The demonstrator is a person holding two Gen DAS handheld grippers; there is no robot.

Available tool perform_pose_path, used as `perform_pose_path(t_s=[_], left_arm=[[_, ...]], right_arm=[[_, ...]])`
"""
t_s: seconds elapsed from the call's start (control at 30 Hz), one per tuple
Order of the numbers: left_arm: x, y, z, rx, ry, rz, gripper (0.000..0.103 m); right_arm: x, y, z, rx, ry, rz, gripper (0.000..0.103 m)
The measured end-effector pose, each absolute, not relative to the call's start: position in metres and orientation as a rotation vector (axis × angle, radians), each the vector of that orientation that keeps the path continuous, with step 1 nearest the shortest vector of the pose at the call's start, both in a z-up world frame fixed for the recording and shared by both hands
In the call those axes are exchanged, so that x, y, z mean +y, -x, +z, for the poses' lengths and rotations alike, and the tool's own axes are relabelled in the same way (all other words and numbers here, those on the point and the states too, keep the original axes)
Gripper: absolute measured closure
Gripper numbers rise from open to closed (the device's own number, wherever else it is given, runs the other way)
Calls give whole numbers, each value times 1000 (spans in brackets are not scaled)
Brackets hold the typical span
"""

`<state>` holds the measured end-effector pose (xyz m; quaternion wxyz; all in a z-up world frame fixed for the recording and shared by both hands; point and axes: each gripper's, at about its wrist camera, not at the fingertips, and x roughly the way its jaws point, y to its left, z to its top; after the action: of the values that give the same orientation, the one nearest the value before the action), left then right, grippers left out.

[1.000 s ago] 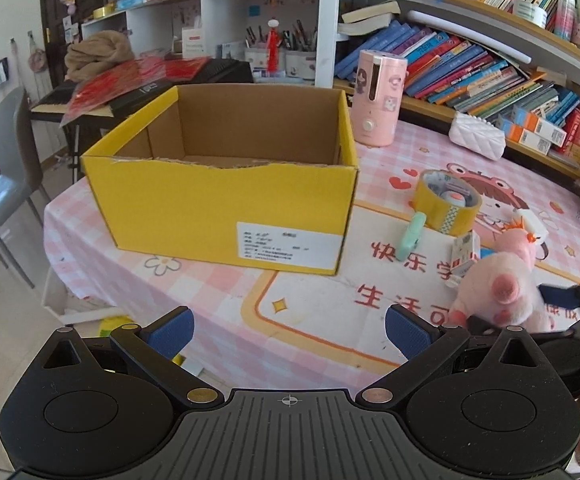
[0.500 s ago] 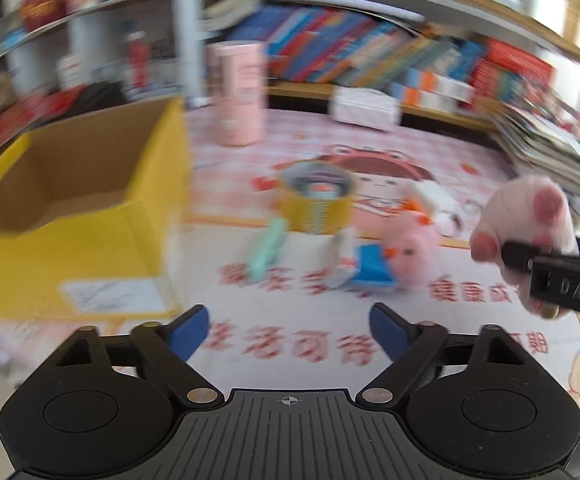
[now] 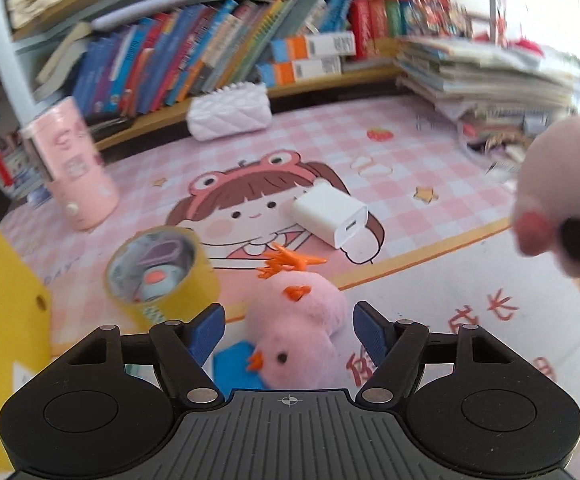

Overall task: Organize objects
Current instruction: 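Grasp the small pink plush chick with the left tool while the right tool lifts the pig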

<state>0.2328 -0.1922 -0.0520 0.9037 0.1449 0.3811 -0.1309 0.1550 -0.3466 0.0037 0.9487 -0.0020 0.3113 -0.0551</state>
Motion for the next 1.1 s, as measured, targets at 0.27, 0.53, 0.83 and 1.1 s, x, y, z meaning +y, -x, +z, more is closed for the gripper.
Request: perform_pose_path(t_s=[0.27,0.53,0.83,1.1], left_arm=[[-200,-247,-70,849,-307,-273,54],[-173,-212,-17,711,-93,-302,54],[-96,-141,5,680,85,-261,54],[-13,-94,7,680,162,-134,54]], right_arm=[[-350,-155,1,639,17,-100,43],[-350,-151,2,617,-4,-145,43],[-307,-137,2,647,17,-43,43],[-224,-112,4,680,77,127,43]])
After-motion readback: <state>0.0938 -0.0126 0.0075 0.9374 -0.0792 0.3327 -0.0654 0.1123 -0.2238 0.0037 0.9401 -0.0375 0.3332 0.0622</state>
